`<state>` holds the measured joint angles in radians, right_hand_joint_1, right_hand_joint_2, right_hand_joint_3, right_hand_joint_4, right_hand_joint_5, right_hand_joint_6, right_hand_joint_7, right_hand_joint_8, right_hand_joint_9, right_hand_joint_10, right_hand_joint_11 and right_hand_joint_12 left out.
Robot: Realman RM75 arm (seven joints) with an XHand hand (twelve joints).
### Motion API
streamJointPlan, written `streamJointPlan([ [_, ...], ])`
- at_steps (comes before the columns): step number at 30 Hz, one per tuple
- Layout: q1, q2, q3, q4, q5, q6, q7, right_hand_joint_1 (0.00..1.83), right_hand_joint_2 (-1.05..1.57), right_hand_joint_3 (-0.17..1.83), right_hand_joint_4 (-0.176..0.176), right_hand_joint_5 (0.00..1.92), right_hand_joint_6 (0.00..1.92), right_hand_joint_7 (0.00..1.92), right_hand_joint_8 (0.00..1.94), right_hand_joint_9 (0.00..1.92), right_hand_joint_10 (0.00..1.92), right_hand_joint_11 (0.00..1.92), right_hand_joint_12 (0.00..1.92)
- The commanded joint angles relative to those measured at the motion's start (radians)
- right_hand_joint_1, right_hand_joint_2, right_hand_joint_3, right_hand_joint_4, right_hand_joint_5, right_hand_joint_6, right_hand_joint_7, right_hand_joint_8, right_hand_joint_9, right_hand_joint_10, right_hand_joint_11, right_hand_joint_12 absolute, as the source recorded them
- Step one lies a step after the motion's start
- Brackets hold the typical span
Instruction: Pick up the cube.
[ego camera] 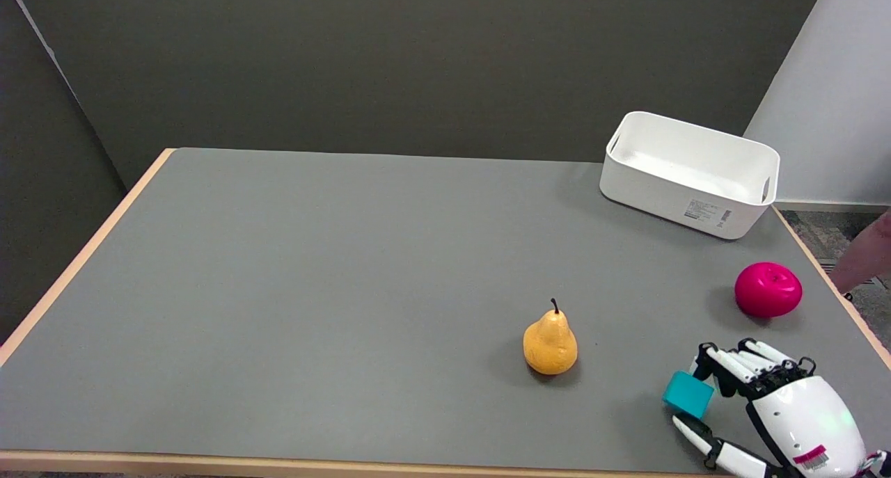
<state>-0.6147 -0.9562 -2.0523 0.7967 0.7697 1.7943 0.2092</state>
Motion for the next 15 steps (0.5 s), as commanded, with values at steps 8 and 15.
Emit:
streamJointPlan([
  [8, -0.067, 0.271, 0.167, 0.342, 0.074, -0.029, -0.177, 0.97, 0.93, 0.71, 0.019, 0.75, 1.55, 0.89, 1.79, 0.88, 1.92, 0.65, 1.92],
  [15, -0.040, 0.329, 0.348, 0.407, 0.086, -0.195, -0.170, 0.97, 0.93, 0.71, 0.021, 0.74, 1.56, 0.90, 1.80, 0.89, 1.92, 0.66, 1.92],
])
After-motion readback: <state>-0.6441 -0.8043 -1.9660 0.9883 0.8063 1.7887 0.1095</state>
